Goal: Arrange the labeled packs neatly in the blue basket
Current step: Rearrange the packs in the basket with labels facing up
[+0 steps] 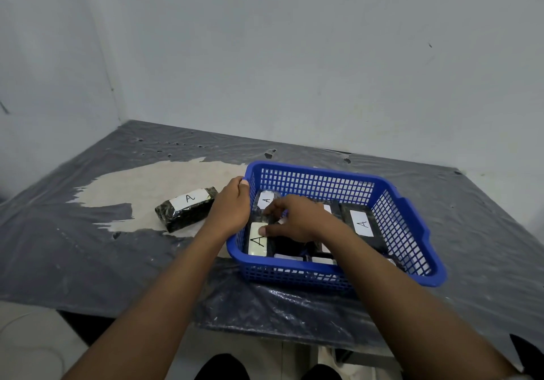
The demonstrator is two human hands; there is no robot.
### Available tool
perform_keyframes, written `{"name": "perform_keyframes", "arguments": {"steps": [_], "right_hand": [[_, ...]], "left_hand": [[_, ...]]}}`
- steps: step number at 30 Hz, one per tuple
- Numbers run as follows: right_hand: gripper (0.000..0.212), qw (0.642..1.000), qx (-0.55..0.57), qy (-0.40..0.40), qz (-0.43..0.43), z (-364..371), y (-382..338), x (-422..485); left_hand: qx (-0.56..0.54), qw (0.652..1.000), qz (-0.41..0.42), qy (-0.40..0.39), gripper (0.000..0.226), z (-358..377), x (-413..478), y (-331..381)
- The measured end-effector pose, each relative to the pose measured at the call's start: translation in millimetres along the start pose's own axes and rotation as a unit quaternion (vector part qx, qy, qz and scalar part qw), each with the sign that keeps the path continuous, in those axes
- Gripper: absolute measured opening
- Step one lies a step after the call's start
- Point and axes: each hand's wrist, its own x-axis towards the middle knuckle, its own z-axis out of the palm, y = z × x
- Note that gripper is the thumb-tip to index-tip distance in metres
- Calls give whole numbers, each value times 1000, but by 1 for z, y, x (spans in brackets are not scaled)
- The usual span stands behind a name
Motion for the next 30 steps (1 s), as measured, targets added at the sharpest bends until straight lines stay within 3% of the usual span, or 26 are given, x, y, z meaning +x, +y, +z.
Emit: {"name": "perform_keyframes", "arguments": {"steps": [3,7,15,21,26,30], "right_hand": [[50,998,45,36,-15,-7,7,-1],[47,999,5,4,-36,0,13,0],[47,997,-34,43,-56,13,13,2],[48,997,0,65,-32,-5,21,-4],[64,999,-33,5,34,-19,38,-9],[48,1000,-9,-13,7,-17,39,-11]], "left_hand": [[7,1000,-1,0,43,0,0,1],[8,1000,-3,3,43,0,0,1],[11,1000,1,9,41,0,-1,2],[10,1000,1,7,41,-1,-2,1],[11,1000,4,10,42,0,-1,-1],[14,1000,1,11,43,1,0,-1]]}}
